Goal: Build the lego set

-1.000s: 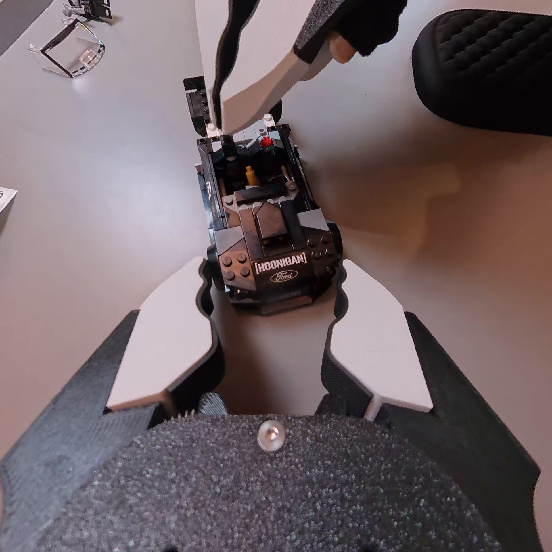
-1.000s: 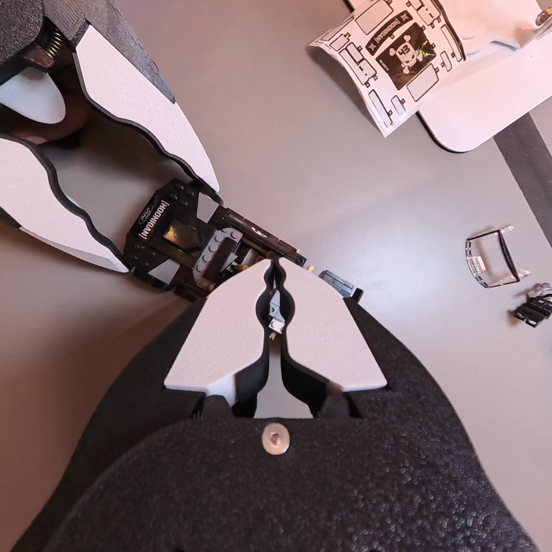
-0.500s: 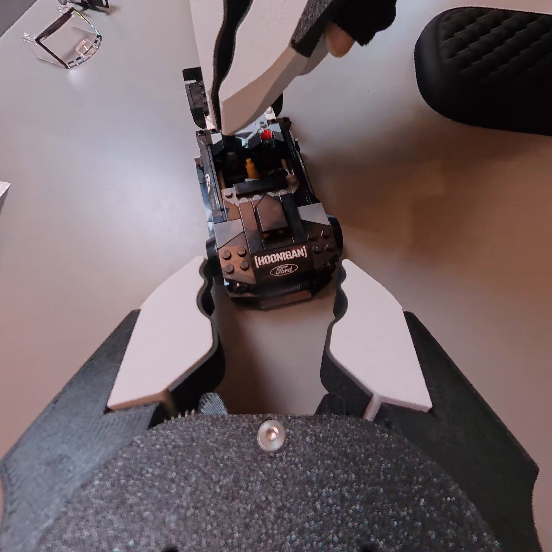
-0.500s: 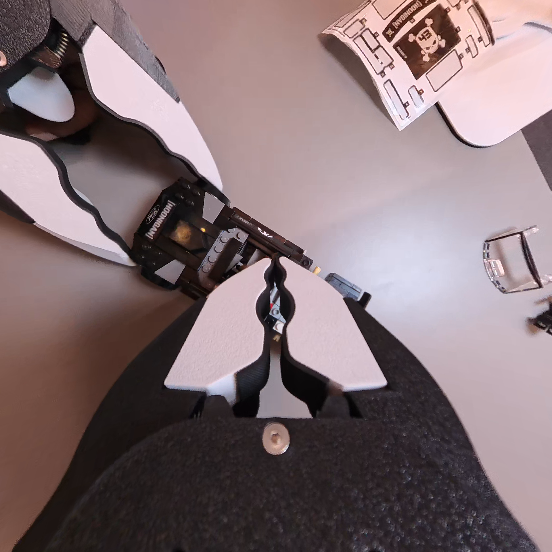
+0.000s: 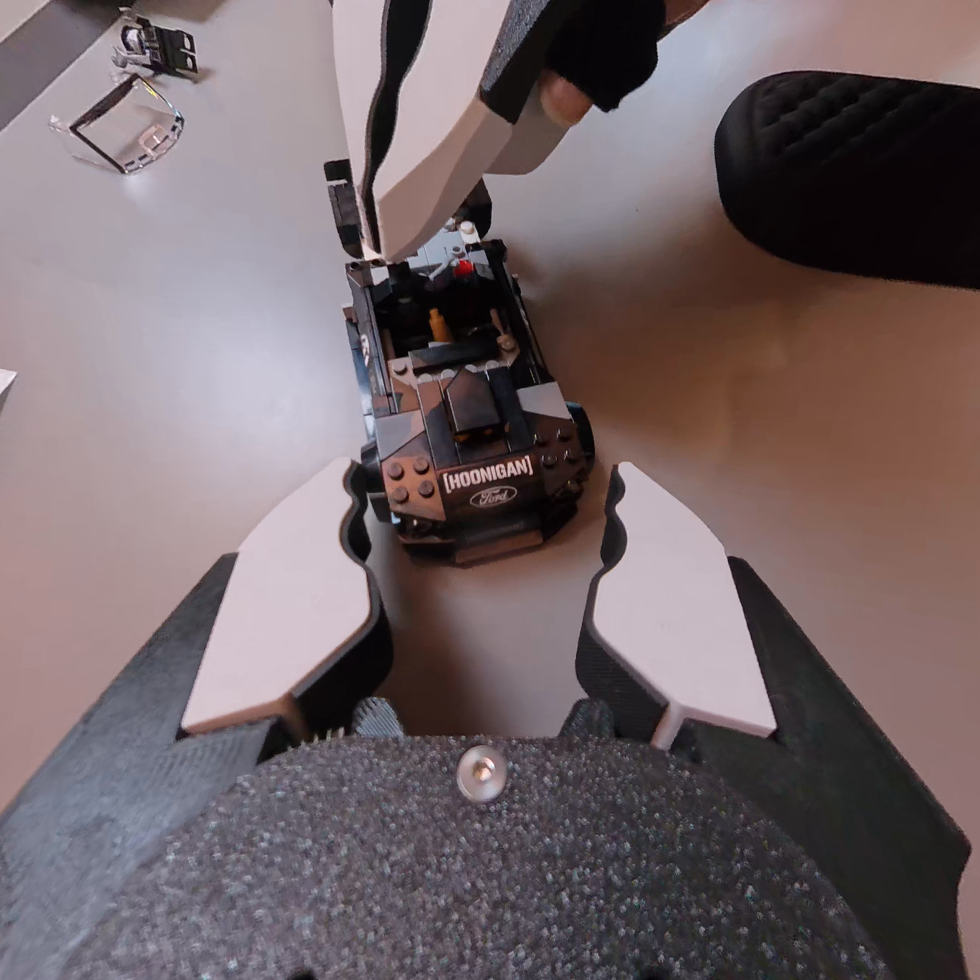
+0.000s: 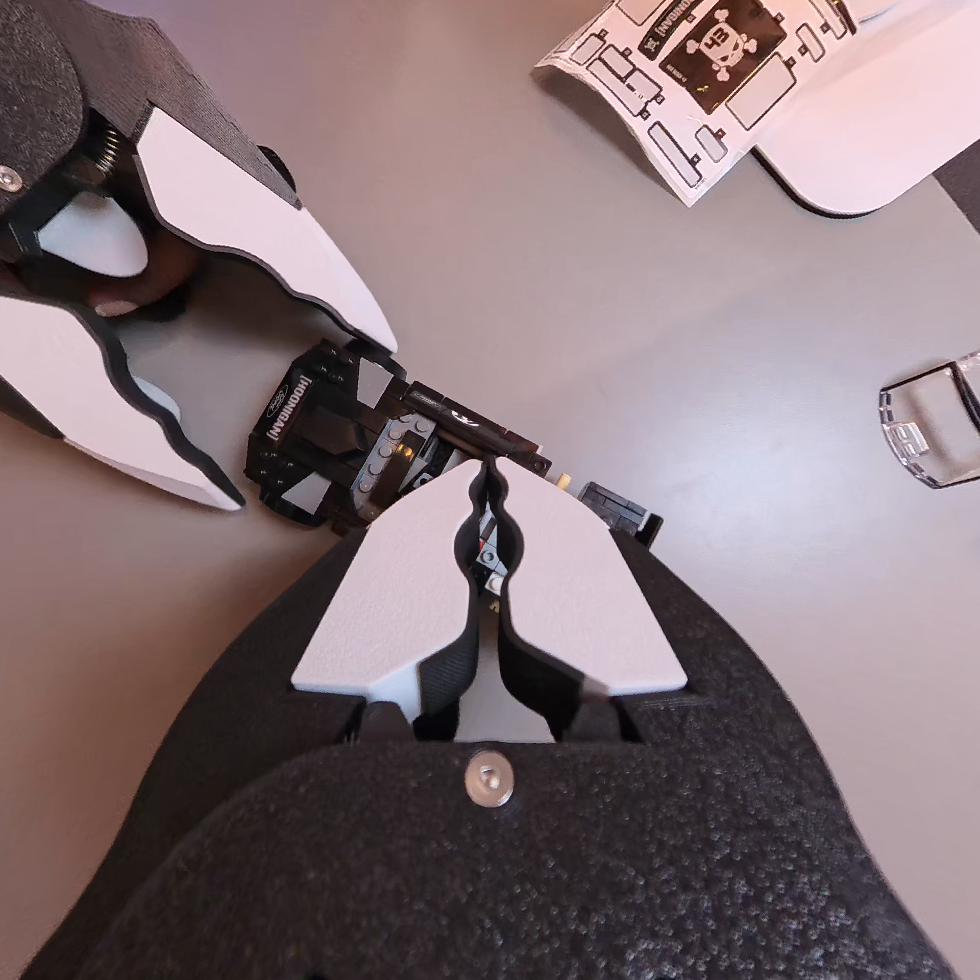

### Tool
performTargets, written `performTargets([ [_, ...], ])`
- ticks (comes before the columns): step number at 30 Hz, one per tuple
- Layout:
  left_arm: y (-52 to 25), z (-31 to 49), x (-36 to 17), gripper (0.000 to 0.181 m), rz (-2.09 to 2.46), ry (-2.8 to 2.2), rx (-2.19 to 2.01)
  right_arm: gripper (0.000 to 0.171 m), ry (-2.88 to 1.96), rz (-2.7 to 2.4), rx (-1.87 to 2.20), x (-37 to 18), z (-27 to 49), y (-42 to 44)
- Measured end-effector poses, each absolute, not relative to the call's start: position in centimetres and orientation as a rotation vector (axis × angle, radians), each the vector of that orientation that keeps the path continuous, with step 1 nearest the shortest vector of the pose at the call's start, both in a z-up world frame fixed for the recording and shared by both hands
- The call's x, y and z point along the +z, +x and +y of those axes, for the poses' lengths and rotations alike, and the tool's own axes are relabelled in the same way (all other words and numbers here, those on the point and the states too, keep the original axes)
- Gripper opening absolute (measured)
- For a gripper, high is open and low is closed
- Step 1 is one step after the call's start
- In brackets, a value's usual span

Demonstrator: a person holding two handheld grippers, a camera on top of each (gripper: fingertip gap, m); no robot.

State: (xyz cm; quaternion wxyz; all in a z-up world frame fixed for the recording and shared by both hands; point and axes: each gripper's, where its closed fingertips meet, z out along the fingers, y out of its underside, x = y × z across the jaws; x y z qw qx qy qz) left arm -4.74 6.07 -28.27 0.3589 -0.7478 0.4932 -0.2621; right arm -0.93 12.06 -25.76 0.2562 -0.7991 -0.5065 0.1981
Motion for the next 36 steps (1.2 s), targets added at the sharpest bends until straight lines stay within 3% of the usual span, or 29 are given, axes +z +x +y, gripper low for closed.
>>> performTargets([
  [7,-3.2,6.9,-28.4,0.098,1.253,-1.938,-0.612,0.000,-2.144,-1.389,0.521,-25.8,12.1,-0.4],
  [36,-2.7,7.2,-29.3,0.093,1.240,-1.980,-0.567,0.001,-2.105,-1.390,0.590,-26.1,12.2,0.4],
])
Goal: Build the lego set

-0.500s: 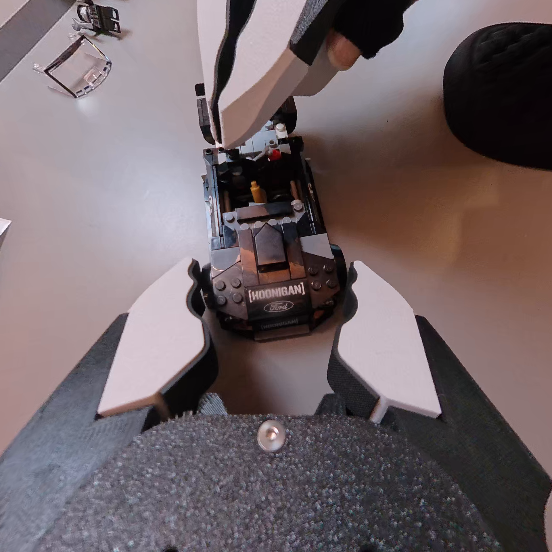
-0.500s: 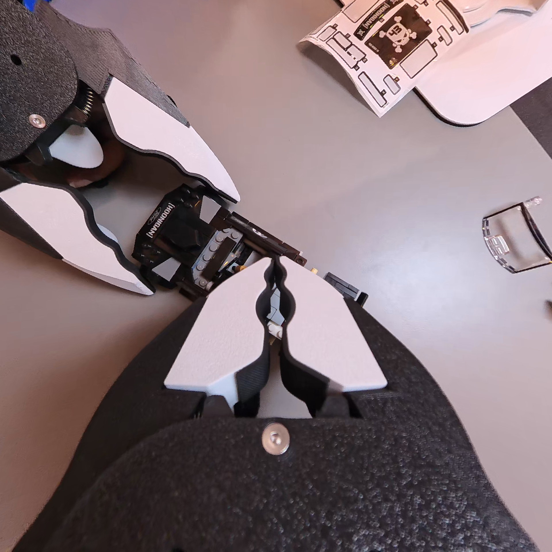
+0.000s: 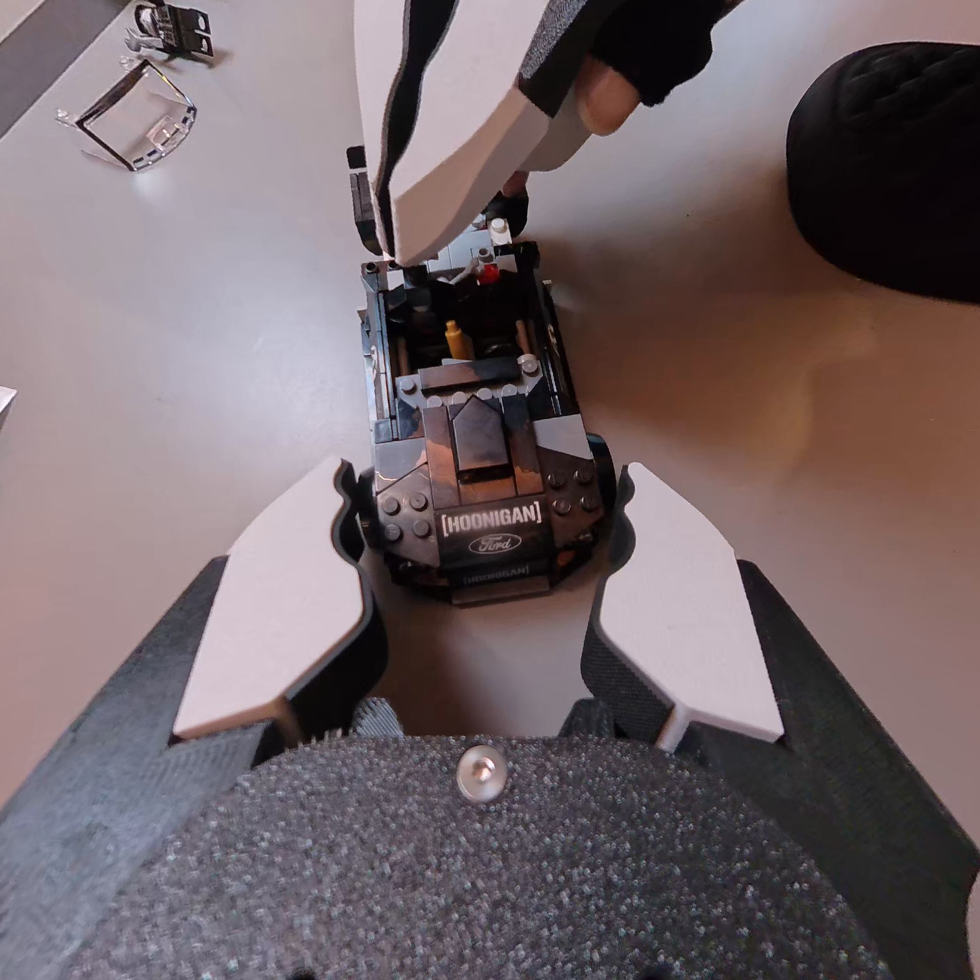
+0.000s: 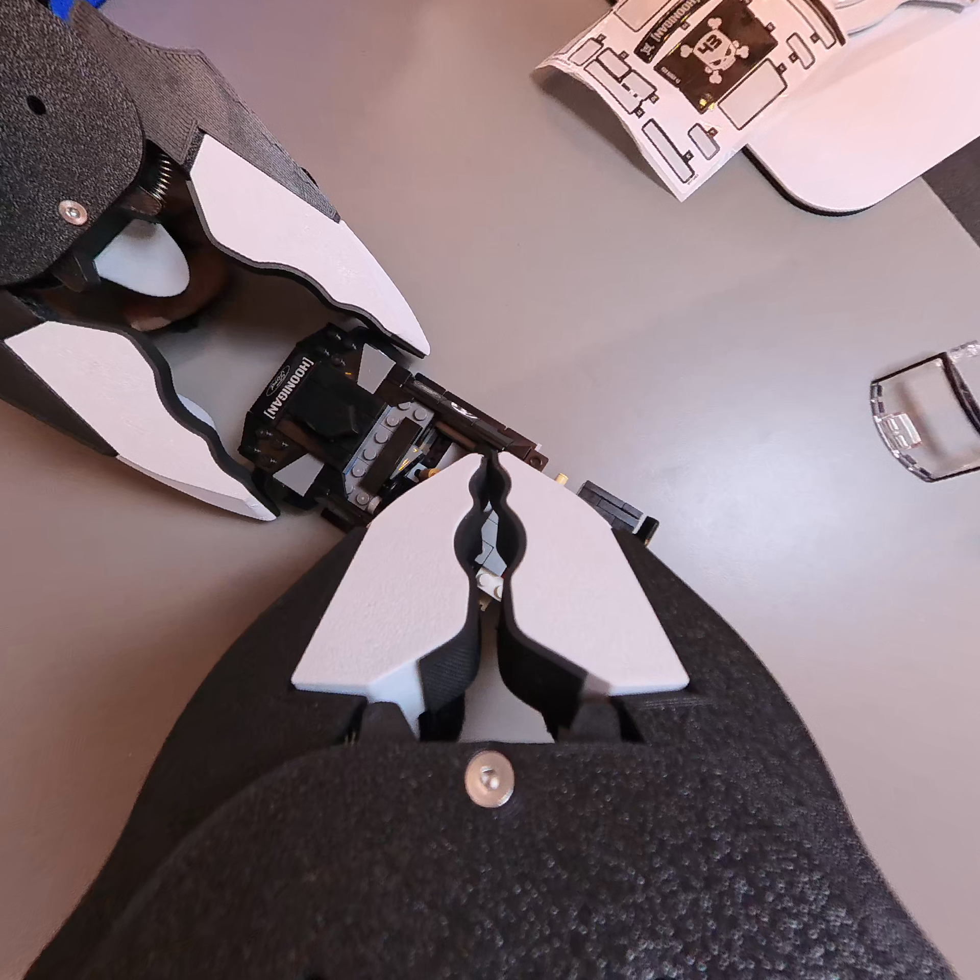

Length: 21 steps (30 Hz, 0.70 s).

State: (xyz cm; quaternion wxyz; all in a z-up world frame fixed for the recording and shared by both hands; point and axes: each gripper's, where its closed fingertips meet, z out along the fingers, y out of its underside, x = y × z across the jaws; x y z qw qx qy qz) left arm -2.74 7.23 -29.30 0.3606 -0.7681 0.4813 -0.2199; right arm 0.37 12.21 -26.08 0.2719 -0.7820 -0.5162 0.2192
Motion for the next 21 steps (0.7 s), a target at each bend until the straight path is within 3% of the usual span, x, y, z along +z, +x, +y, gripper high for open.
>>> performTargets([
  [20,-2.6,7.0,-29.3,0.093,1.258,-1.967,-0.580,0.000,-2.026,-1.323,0.632,-23.4,11.9,0.1],
  [21,-2.6,6.9,-29.3,0.093,1.260,-1.966,-0.582,0.016,-2.021,-1.327,0.641,-23.3,11.8,0.1],
])
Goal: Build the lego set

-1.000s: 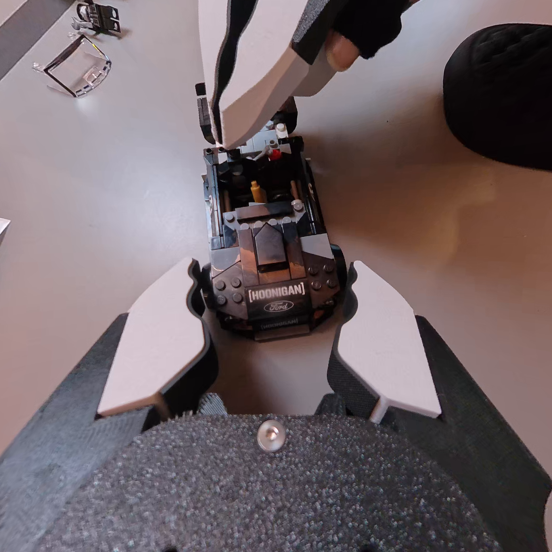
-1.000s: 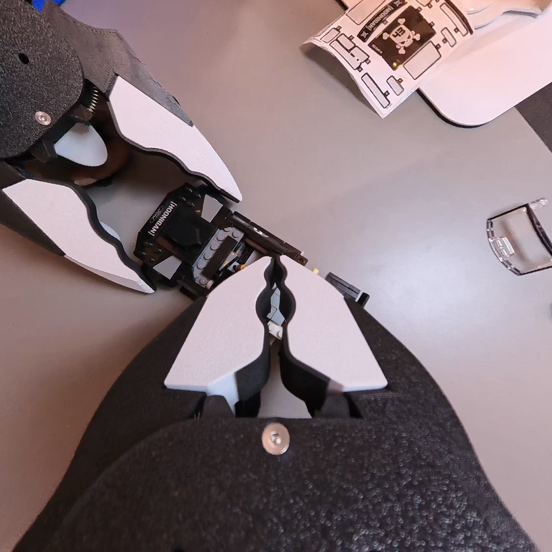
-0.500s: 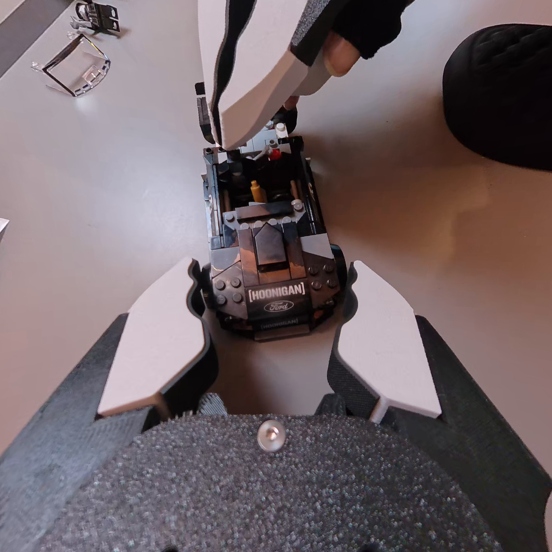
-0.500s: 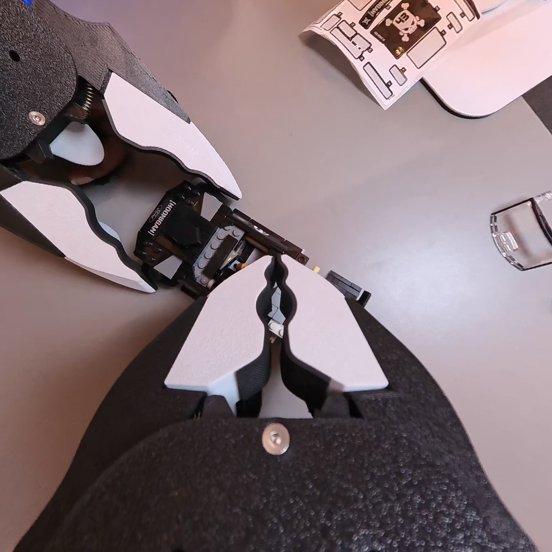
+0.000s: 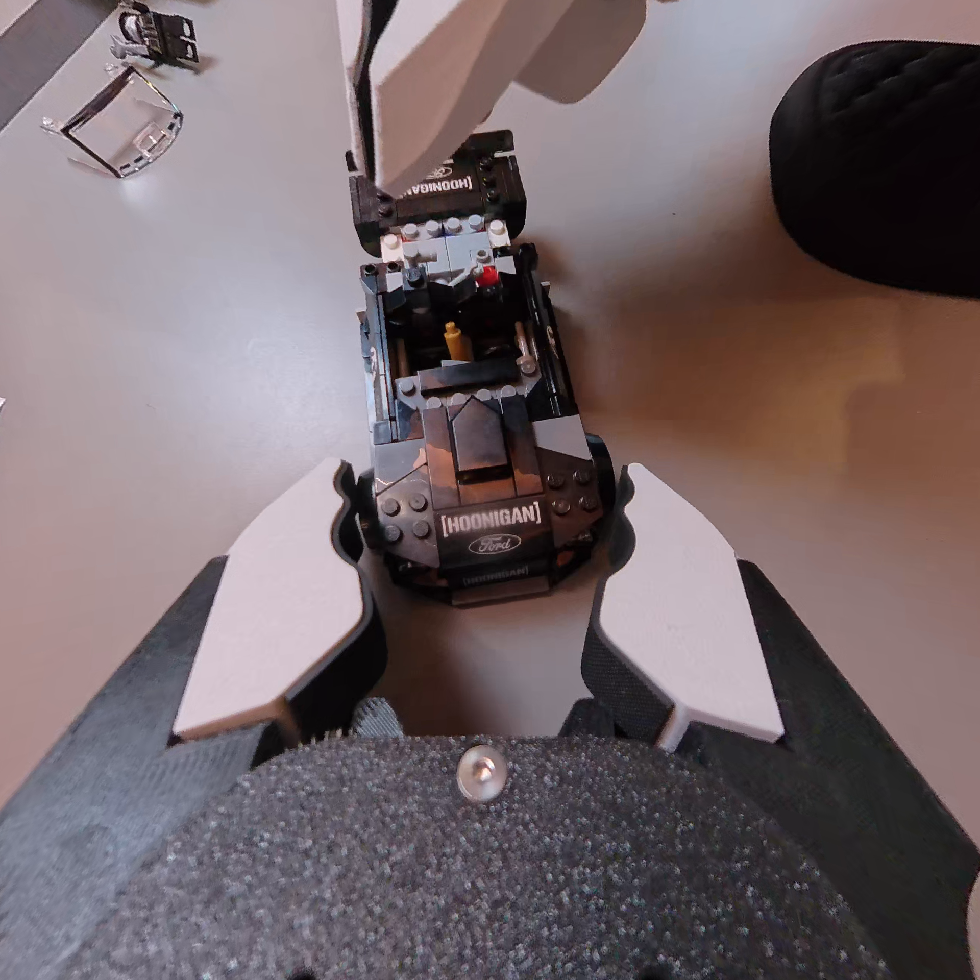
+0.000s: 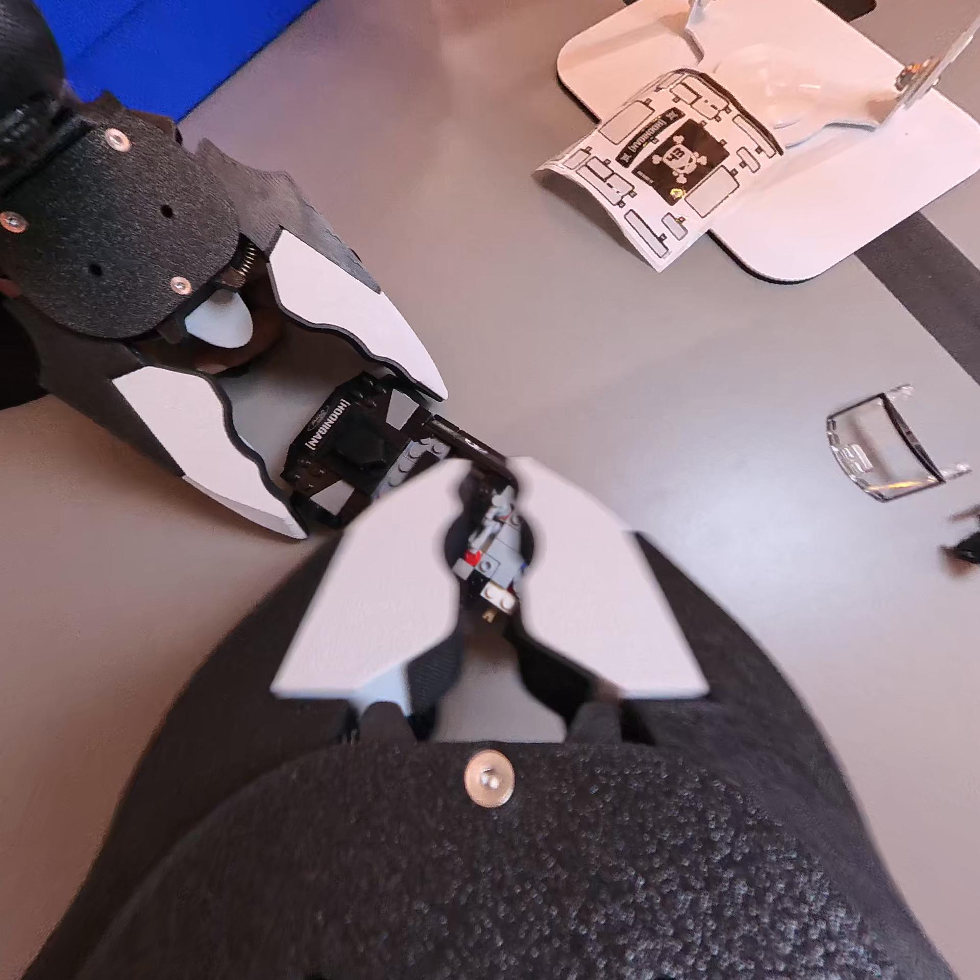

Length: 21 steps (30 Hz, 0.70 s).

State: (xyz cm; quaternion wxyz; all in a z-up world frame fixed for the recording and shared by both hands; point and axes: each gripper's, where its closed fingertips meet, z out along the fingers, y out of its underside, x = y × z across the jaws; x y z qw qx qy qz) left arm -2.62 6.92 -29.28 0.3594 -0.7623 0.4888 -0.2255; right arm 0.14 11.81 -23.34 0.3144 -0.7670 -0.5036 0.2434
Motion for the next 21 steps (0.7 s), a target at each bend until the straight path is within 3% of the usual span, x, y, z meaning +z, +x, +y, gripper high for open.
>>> performTargets([
  [1,-2.6,6.9,-29.3,0.093,1.264,-1.963,-0.583,0.033,-2.024,-1.341,0.654,-23.4,11.6,0.1],
  [2,-2.6,6.8,-29.3,0.093,1.272,-1.960,-0.586,0.038,-2.028,-1.356,0.660,-23.5,11.4,0.2],
  [12,-2.6,6.2,-29.3,0.092,1.315,-1.937,-0.612,0.016,-1.914,-1.560,0.557,-23.6,11.6,0.3],
  [21,-2.8,5.7,-29.2,0.092,1.356,-1.915,-0.637,0.020,-1.846,-1.849,0.497,-24.1,10.5,0.4],
])
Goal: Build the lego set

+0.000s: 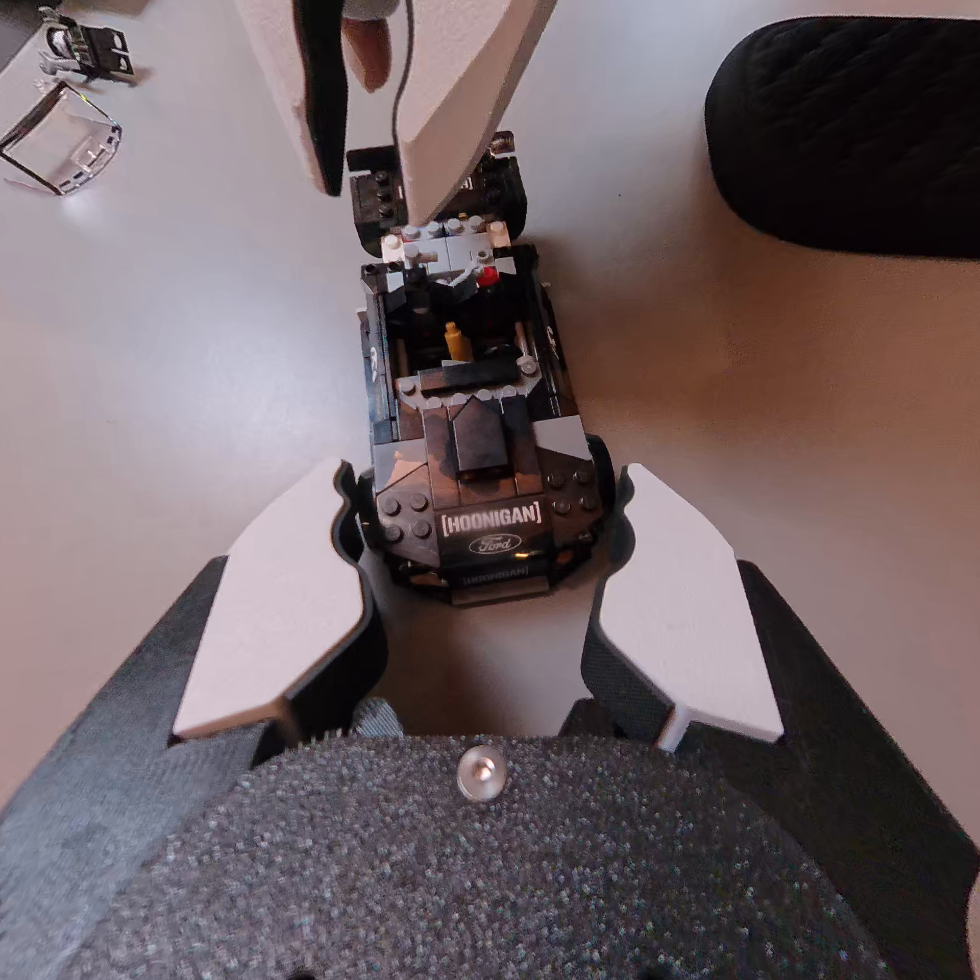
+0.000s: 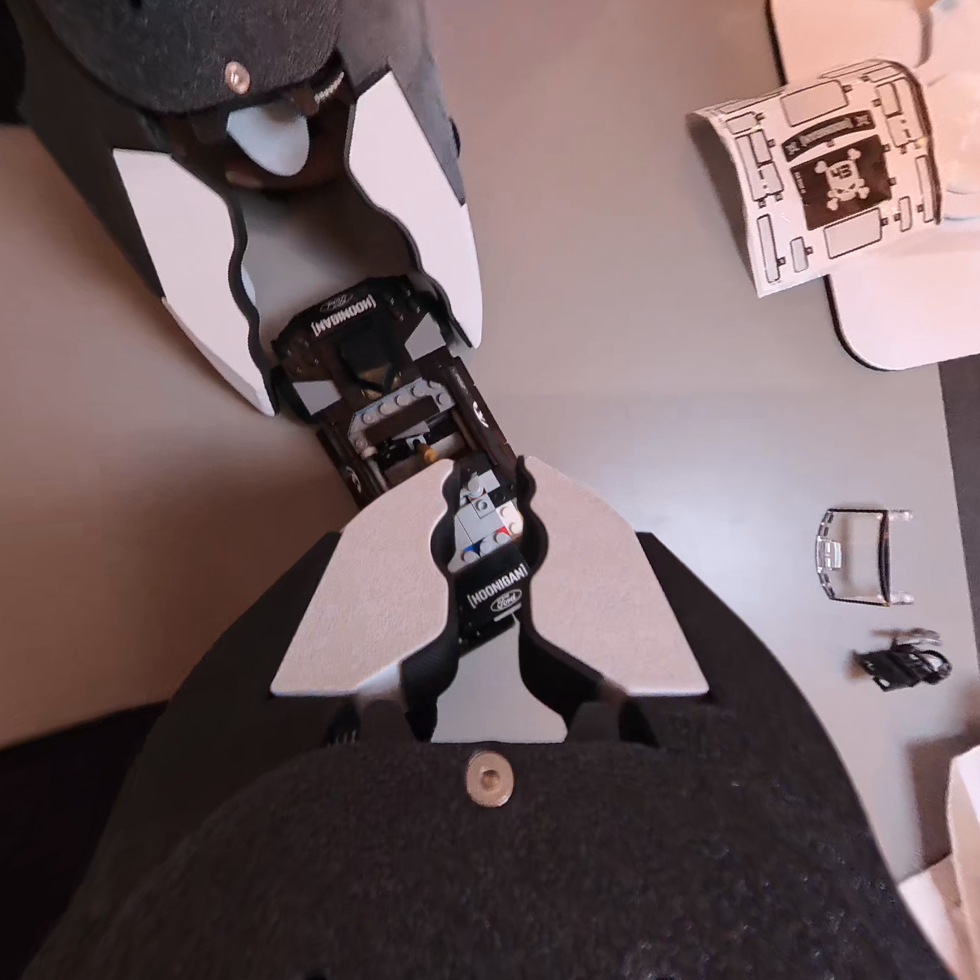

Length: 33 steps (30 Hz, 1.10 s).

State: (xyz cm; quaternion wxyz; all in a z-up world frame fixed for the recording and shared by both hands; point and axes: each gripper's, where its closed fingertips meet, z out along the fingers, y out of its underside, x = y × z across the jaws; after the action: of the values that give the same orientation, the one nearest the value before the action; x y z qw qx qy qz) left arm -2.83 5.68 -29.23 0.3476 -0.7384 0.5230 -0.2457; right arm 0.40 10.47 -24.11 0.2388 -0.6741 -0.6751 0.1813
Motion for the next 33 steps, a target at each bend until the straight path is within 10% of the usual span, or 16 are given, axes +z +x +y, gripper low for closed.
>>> performTargets([
  [33,-4.0,5.7,-29.4,0.090,1.379,-1.901,-0.596,0.018,-1.755,-2.118,0.340,-25.7,10.0,0.8],
])
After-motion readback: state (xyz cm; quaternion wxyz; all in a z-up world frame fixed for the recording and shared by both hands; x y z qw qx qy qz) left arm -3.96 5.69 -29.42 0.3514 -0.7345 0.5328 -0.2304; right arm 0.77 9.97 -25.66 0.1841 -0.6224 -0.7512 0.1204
